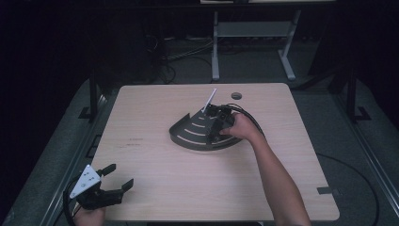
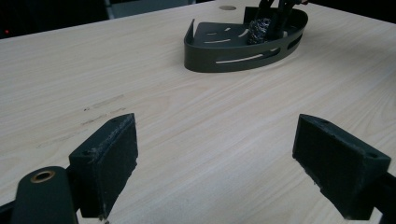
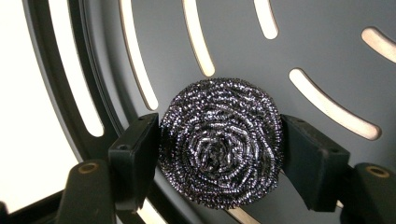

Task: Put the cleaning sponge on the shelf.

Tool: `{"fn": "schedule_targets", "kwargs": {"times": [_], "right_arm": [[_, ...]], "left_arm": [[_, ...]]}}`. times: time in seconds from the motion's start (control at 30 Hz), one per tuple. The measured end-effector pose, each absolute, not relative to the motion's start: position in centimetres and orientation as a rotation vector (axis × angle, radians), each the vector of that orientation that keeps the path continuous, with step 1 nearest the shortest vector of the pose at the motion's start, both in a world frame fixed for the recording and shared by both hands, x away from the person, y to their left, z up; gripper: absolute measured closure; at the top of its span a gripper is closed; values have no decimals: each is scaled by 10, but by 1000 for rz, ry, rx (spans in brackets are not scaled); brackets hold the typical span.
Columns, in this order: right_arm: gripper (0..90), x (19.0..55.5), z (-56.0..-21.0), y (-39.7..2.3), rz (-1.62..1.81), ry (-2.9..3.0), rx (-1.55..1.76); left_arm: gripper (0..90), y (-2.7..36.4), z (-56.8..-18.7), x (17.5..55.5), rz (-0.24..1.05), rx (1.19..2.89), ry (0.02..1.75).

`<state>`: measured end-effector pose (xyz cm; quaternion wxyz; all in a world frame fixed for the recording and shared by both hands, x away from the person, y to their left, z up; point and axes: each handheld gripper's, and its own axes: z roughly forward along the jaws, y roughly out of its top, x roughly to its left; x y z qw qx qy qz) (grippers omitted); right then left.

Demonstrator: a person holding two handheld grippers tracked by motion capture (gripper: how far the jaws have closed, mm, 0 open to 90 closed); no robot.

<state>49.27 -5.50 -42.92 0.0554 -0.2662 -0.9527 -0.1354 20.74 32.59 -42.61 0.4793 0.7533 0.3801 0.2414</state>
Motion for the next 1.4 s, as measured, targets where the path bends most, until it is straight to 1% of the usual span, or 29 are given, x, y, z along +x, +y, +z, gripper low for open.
{"fn": "schedule_targets", "kwargs": {"times": [0.67, 1.4], "right_arm": [[251, 487, -404, -71, -481, -2899, -831], [230, 472, -381, -87, -515, -2918, -825]], "left_arm": [[133, 323, -427, 208, 584, 1848, 923], [134, 324, -427, 206, 588, 1847, 923]]}}
